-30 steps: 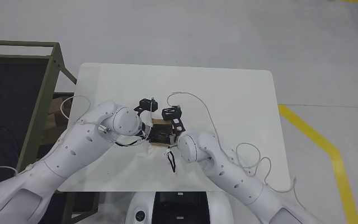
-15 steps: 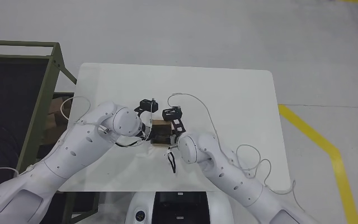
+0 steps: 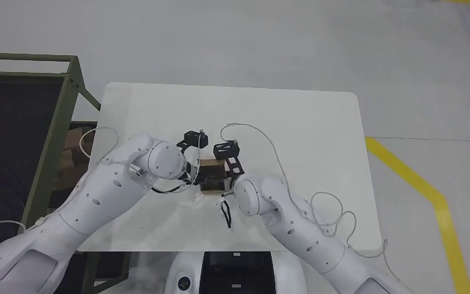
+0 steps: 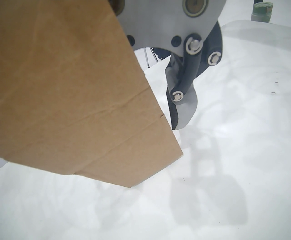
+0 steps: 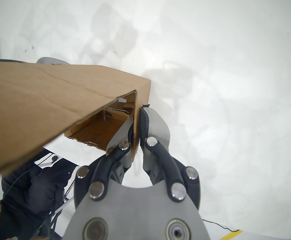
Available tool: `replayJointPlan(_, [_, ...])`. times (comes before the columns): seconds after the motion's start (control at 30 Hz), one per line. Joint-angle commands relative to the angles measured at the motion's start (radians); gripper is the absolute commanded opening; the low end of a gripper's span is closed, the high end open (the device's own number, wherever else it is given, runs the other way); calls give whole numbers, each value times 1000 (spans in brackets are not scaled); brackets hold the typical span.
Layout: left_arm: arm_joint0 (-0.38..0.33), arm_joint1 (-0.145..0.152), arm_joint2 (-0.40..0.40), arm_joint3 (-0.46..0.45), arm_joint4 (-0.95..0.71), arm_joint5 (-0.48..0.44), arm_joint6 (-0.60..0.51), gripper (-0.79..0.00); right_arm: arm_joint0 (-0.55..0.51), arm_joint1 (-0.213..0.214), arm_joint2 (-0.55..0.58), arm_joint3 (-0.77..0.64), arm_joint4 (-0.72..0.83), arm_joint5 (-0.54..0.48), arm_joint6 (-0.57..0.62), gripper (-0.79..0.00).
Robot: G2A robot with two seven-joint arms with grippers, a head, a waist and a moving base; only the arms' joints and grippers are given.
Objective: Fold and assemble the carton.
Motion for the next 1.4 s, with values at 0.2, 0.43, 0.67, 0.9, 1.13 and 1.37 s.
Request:
replayJointPlan(0.2, [16, 3, -30, -17, -7, -11, 1, -154, -13, -3, 9, -11, -14, -5, 1, -477])
replayJointPlan(0.43, [53, 21, -105, -72, -43, -37, 4, -74, -38, -5, 27, -30, -9, -13, -32, -354])
replayJointPlan(0.67, [125, 54, -241, -128, -92, -74, -5, -15, -90, 8, 100, -77, 15, -42, -66, -74])
replayJointPlan(0.9, [198, 78, -343, -172, -109, -95, -4, -22, -155, 26, 166, -145, 7, -74, -74, -12])
replayJointPlan(1.13, [271, 93, -472, -190, -224, -134, 68, 0, -230, 45, 247, -218, 35, -128, -97, 0])
replayJointPlan(1.37, [311, 94, -527, -163, -268, -99, 166, 0, -286, 62, 291, -266, 49, -208, -100, 0])
